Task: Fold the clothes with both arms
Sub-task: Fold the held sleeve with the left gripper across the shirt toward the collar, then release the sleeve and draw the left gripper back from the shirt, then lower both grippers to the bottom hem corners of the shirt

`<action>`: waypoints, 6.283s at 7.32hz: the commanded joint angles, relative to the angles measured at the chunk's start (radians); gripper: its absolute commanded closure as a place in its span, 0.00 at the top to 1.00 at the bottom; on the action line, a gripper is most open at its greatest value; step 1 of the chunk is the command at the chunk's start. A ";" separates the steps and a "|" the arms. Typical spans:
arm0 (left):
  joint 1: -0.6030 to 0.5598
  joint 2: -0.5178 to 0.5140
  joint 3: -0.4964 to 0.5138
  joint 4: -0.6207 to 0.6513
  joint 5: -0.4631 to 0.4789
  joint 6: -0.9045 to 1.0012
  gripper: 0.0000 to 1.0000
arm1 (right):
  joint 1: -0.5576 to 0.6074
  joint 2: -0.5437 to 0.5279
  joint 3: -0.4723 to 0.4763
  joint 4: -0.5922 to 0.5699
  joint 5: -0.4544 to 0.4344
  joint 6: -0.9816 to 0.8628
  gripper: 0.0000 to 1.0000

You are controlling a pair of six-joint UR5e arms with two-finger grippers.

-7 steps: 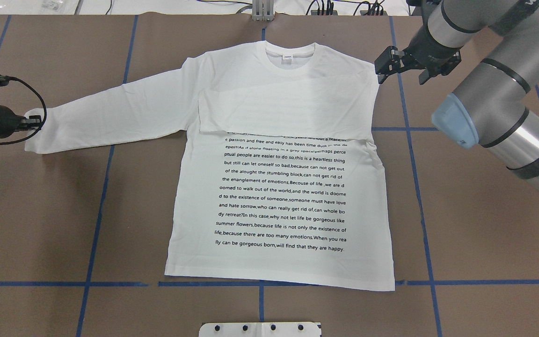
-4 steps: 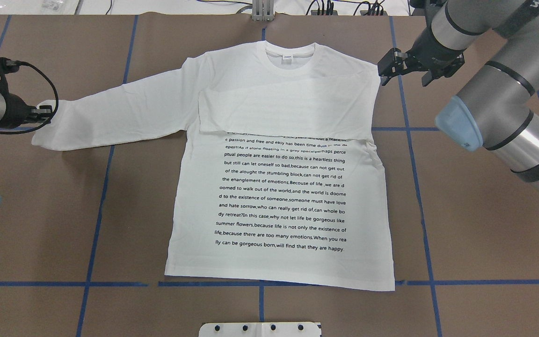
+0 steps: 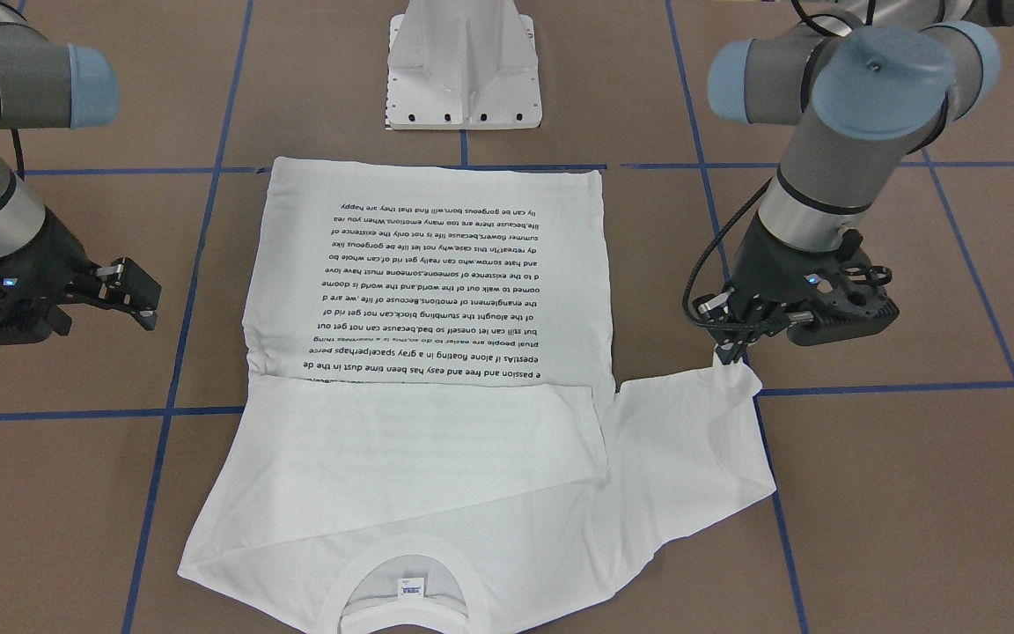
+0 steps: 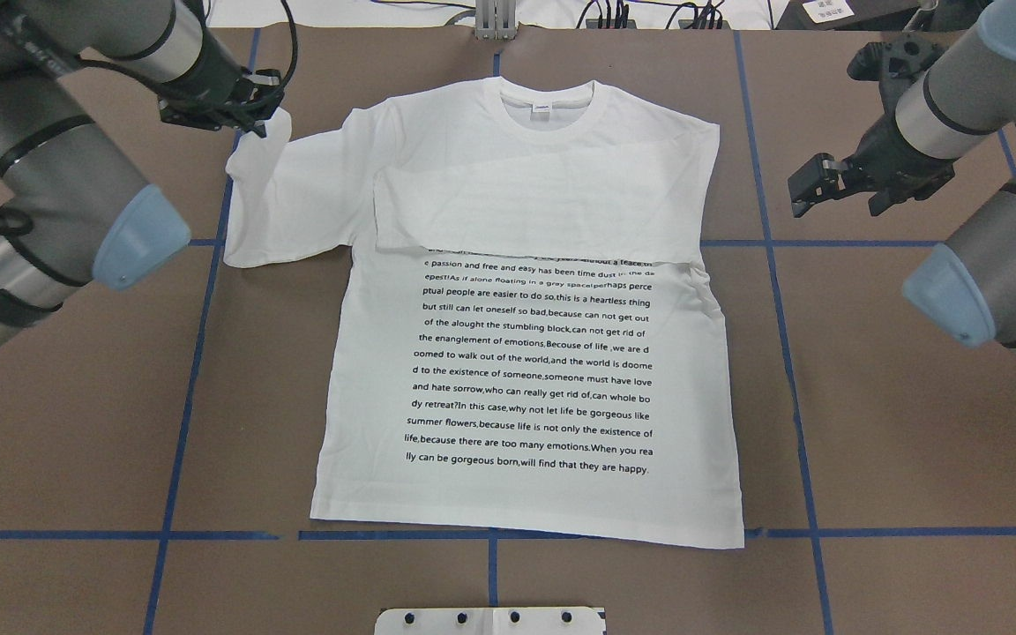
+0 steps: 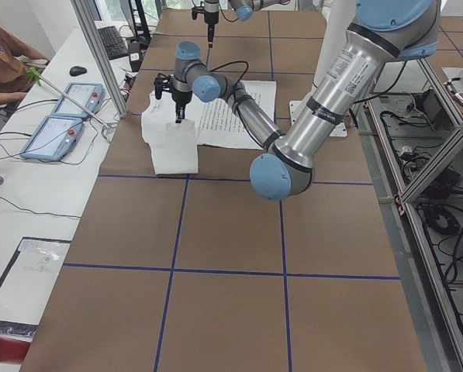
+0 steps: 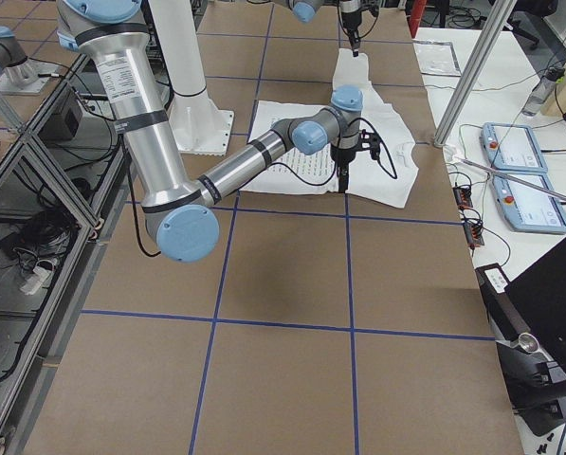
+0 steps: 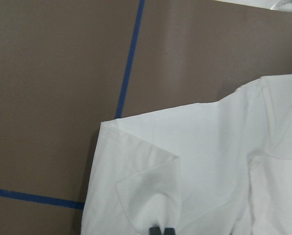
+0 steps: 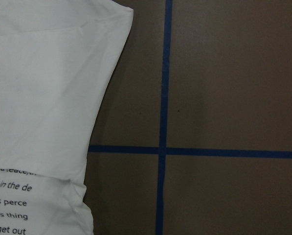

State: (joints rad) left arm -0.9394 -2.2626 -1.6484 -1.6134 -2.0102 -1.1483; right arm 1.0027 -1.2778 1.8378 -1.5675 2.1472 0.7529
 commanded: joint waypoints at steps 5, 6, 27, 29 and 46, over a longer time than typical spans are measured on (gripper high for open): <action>0.127 -0.595 0.485 -0.219 -0.122 -0.446 0.00 | 0.014 -0.120 0.029 0.003 -0.004 -0.070 1.00; 0.136 -0.588 0.548 -0.296 -0.119 -0.462 0.00 | 0.014 -0.120 0.027 0.003 -0.006 -0.070 1.00; 0.259 0.068 -0.041 -0.354 0.171 -0.092 0.98 | -0.356 -0.112 0.221 0.122 -0.230 0.505 1.00; 0.255 0.197 -0.198 -0.315 0.171 -0.039 0.99 | -0.522 -0.118 0.231 0.135 -0.327 0.649 0.99; 0.268 0.193 -0.209 -0.324 0.171 -0.040 0.99 | -0.819 -0.278 0.238 0.215 -0.472 0.881 0.82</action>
State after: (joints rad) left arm -0.6719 -2.0712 -1.8542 -1.9358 -1.8387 -1.1894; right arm 0.1842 -1.5548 2.0748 -1.3530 1.6740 1.6339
